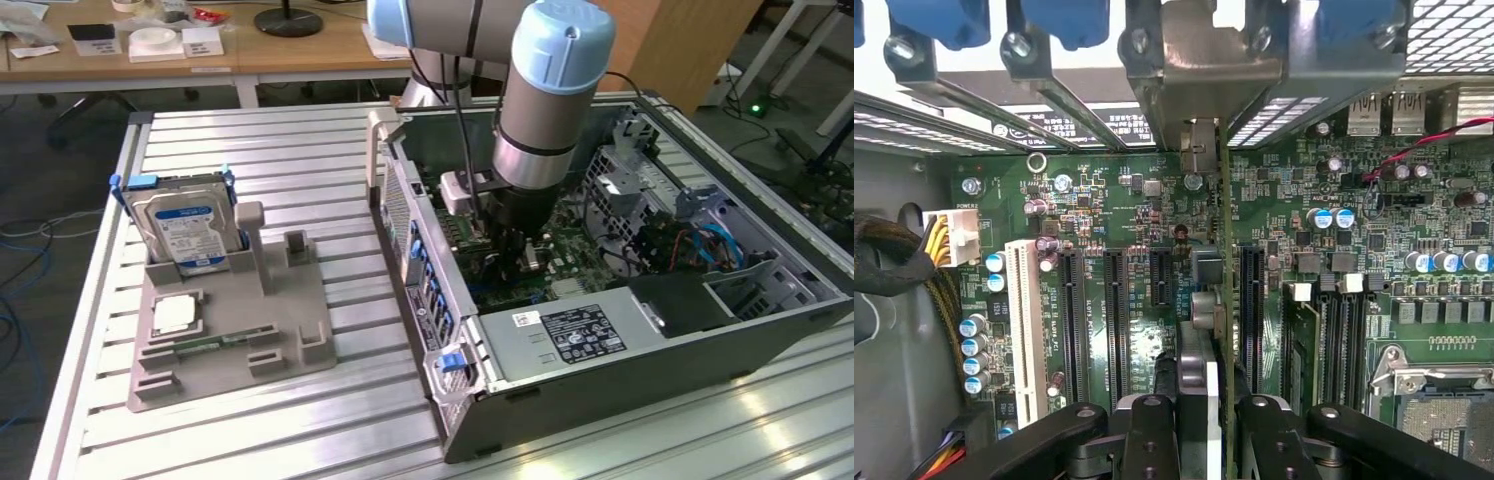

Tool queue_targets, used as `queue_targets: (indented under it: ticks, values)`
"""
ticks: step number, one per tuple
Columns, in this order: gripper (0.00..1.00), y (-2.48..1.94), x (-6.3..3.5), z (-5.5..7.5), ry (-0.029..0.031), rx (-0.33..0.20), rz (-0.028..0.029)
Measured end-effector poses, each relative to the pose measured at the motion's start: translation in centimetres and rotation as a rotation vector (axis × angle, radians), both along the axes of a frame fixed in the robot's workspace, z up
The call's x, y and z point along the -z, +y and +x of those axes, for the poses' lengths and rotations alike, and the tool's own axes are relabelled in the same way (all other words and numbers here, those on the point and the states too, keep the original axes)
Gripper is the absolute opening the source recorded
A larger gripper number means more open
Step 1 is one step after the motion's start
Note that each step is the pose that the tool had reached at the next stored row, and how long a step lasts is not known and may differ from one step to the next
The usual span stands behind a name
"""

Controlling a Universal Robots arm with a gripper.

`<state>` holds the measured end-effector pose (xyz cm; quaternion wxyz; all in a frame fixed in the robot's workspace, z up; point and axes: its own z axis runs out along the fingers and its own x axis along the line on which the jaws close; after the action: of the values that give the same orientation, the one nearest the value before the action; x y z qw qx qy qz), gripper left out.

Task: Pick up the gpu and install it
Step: 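Insert the gpu into the slot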

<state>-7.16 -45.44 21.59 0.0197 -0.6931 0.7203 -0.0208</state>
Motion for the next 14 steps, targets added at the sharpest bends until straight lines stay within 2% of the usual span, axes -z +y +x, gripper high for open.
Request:
queue_targets:
  ticks: [14]
  values:
    - [0.28,0.0,0.64,0.0,0.0002,0.0,0.0]
